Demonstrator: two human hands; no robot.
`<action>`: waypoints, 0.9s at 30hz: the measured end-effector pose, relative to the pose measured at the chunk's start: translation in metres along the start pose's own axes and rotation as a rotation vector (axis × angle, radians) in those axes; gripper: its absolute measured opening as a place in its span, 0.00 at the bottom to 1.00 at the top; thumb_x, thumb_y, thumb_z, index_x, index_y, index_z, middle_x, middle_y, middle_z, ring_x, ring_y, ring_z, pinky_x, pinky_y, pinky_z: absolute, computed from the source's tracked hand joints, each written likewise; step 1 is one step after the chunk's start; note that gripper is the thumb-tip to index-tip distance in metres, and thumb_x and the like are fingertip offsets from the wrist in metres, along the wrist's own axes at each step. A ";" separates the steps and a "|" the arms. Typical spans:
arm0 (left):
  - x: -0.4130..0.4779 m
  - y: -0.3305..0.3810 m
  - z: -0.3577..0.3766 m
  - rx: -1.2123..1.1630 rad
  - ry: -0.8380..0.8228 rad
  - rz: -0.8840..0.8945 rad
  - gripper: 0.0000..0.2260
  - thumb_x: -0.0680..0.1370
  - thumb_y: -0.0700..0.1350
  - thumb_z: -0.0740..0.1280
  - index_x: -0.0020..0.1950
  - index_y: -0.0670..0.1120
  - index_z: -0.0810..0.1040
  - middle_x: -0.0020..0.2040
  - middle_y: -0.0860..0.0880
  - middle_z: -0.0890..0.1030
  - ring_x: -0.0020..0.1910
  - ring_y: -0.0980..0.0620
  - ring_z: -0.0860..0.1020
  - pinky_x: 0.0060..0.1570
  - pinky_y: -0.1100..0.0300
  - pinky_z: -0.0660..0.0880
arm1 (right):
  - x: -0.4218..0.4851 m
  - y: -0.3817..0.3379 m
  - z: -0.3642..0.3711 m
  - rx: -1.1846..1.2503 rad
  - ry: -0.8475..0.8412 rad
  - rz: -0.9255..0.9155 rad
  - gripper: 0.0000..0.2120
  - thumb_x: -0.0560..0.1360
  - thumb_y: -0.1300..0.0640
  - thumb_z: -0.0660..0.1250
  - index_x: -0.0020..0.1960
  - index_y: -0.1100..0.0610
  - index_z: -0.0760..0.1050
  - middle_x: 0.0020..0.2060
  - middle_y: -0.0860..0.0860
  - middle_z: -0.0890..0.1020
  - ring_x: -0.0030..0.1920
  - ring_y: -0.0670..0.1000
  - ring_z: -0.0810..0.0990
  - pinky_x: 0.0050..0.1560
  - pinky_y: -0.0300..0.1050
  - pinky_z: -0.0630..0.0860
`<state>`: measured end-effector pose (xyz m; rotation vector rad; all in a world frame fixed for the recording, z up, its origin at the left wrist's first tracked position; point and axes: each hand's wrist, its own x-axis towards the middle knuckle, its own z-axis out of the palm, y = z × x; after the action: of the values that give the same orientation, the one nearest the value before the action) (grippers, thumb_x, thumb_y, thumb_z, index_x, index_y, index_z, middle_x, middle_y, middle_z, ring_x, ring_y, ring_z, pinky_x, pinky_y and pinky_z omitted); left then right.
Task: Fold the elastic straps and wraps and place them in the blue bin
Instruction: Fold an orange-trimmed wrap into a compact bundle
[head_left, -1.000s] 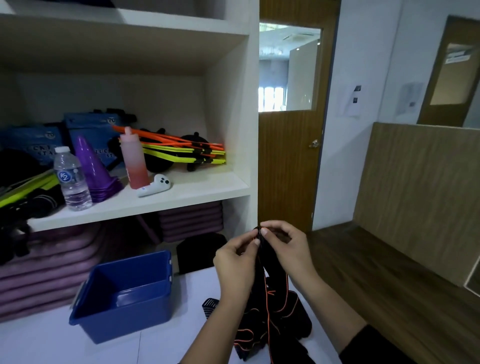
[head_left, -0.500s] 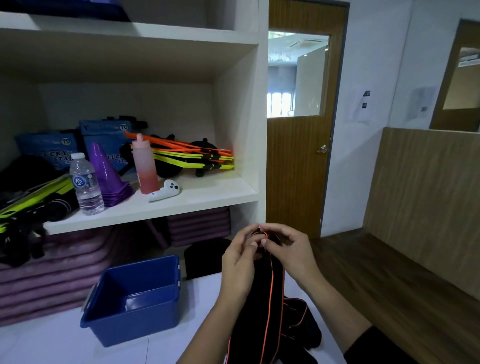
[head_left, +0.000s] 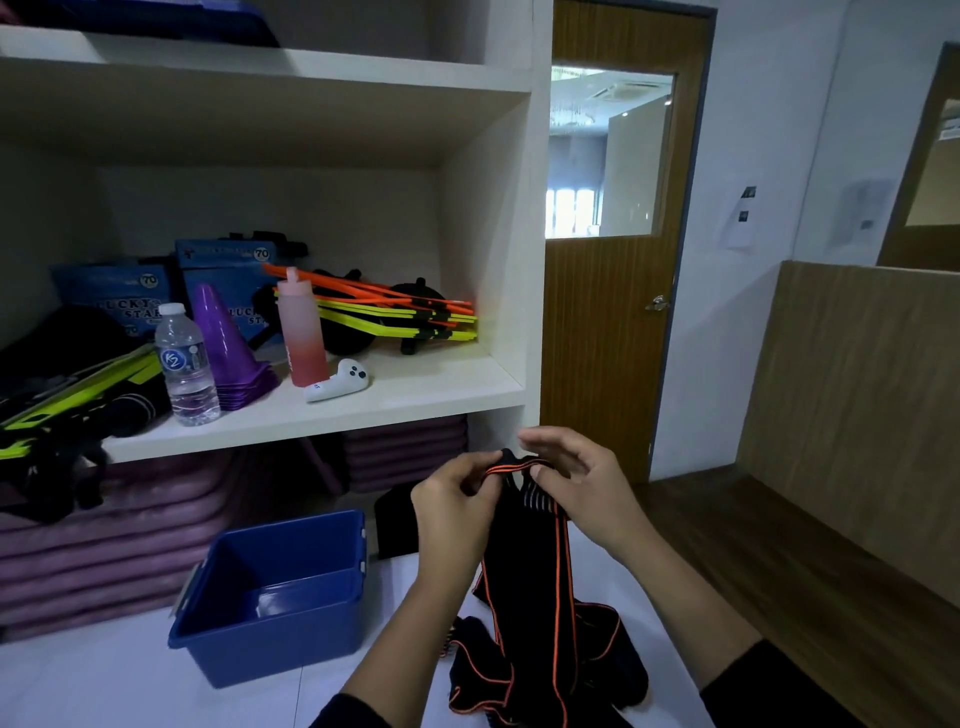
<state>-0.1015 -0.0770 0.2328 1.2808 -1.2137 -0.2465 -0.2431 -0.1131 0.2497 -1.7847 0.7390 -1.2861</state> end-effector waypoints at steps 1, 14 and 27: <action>0.001 0.002 -0.001 -0.017 0.024 -0.017 0.11 0.70 0.36 0.71 0.45 0.51 0.84 0.35 0.58 0.82 0.37 0.62 0.79 0.39 0.73 0.74 | 0.001 0.000 0.000 -0.031 0.005 -0.002 0.17 0.73 0.67 0.67 0.53 0.46 0.78 0.53 0.45 0.82 0.57 0.41 0.79 0.56 0.35 0.75; 0.012 -0.007 -0.056 0.041 0.009 0.016 0.09 0.68 0.43 0.76 0.47 0.47 0.84 0.39 0.55 0.84 0.40 0.64 0.81 0.42 0.74 0.74 | 0.009 0.011 0.061 -0.011 0.207 -0.084 0.08 0.71 0.63 0.71 0.49 0.54 0.83 0.42 0.45 0.84 0.44 0.40 0.83 0.46 0.30 0.77; 0.023 -0.019 -0.133 0.192 0.280 0.216 0.06 0.71 0.42 0.74 0.46 0.47 0.82 0.38 0.58 0.82 0.38 0.64 0.79 0.40 0.75 0.72 | 0.028 -0.019 0.147 -0.010 0.158 -0.226 0.07 0.70 0.63 0.72 0.47 0.56 0.83 0.40 0.49 0.84 0.42 0.39 0.82 0.44 0.30 0.77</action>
<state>0.0208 -0.0220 0.2543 1.2859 -1.1414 0.2049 -0.0947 -0.0873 0.2551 -1.8297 0.6431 -1.5897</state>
